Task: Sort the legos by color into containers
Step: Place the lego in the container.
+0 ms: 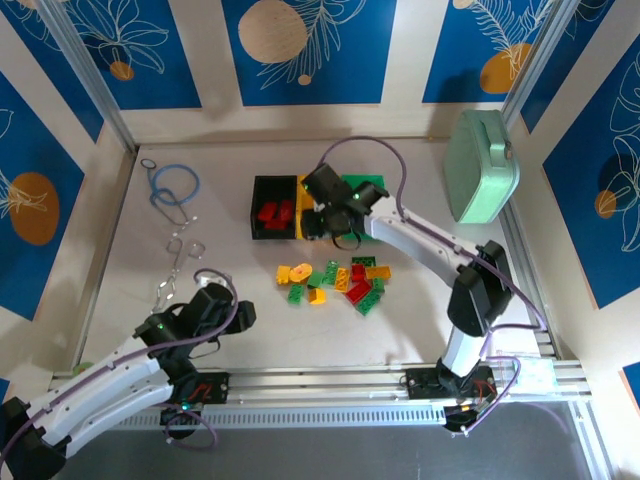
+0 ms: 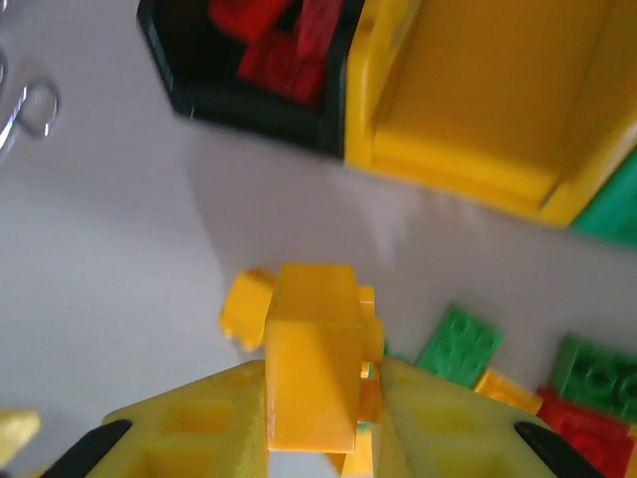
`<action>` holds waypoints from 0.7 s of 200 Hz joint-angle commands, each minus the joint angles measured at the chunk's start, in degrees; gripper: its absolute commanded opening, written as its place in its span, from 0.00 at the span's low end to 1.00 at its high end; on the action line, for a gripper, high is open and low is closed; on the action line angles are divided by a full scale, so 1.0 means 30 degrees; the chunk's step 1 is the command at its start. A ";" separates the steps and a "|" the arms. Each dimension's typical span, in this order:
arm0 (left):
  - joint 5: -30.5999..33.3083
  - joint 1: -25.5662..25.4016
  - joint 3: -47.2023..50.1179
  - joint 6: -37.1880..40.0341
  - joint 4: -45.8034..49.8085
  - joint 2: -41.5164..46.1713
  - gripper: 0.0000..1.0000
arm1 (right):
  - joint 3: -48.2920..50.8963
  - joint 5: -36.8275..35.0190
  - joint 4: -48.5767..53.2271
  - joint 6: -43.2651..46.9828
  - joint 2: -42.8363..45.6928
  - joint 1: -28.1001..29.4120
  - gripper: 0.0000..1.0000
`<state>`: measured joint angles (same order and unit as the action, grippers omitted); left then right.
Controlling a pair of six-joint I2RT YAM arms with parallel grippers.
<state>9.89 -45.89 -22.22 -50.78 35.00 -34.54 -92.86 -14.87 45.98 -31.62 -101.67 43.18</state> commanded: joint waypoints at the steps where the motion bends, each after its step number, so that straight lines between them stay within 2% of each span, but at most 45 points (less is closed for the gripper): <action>1: 0.0093 -0.0583 0.0089 -0.0553 0.0197 0.0119 0.57 | -0.2419 0.0507 0.1583 0.1631 -0.2407 -0.1082 0.28; 44: 0.0627 -0.1871 -0.0262 -0.1081 0.0069 0.0002 0.56 | -0.8275 -0.0183 0.3893 0.2526 -0.6473 -0.2272 0.31; 51: 0.0680 -0.2091 -0.0368 -0.1108 0.0001 -0.0098 0.56 | -0.9053 -0.0326 0.4232 0.2597 -0.6892 -0.2364 0.38; 64: 0.0800 -0.2530 -0.0596 -0.1148 -0.0190 -0.0377 0.56 | -1.0452 -0.0587 0.4948 0.2767 -0.7497 -0.2438 0.64; 83: 0.1098 -0.3323 -0.1116 -0.1093 -0.0525 -0.1095 0.56 | -1.1878 -0.1244 0.5972 0.2863 -0.7808 -0.2330 0.71; 102: 0.1685 -0.4363 -0.1919 -0.0973 -0.0916 -0.2183 0.56 | -1.0946 -0.1588 0.5499 0.2958 -0.6846 -0.1933 0.72; 140: 0.1847 -0.5791 -0.3647 -0.0426 -0.2731 -0.5591 0.56 | -0.4632 -0.0756 0.1793 0.2286 -0.2506 -0.1182 0.73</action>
<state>13.98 -61.19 -29.47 -53.28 31.62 -46.48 -114.93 -18.70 55.90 -23.79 -117.75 38.22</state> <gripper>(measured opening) 0.562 0.727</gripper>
